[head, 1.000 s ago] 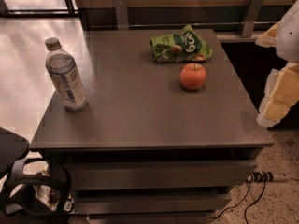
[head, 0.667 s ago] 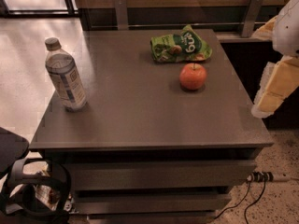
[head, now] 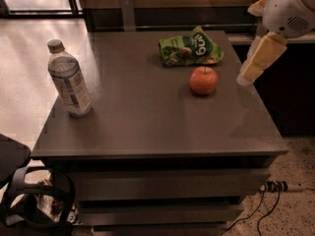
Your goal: Move green rice chip bag near blue plastic bottle
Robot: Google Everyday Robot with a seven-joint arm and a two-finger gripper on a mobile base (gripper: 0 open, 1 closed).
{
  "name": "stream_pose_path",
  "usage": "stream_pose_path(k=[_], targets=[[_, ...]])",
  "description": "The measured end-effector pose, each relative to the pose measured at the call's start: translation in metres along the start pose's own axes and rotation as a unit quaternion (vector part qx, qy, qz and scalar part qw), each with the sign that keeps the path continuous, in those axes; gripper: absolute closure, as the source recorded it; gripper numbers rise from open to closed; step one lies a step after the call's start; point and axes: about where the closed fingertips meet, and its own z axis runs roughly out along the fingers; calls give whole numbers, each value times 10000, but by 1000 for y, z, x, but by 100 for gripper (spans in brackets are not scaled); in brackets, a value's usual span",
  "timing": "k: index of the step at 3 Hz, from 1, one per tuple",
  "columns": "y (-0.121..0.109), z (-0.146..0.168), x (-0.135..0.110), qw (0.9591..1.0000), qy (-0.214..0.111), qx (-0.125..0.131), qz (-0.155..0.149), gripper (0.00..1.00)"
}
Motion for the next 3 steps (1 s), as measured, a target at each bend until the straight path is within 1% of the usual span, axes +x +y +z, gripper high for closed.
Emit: stream_pose_path(k=[1,2,3], targets=[[-25,19,-9,9996,-195,115,138,0],[-52,54,-20,9974,-475,141,515,0],[-69,83,-28,9938,-732,127,825,0]])
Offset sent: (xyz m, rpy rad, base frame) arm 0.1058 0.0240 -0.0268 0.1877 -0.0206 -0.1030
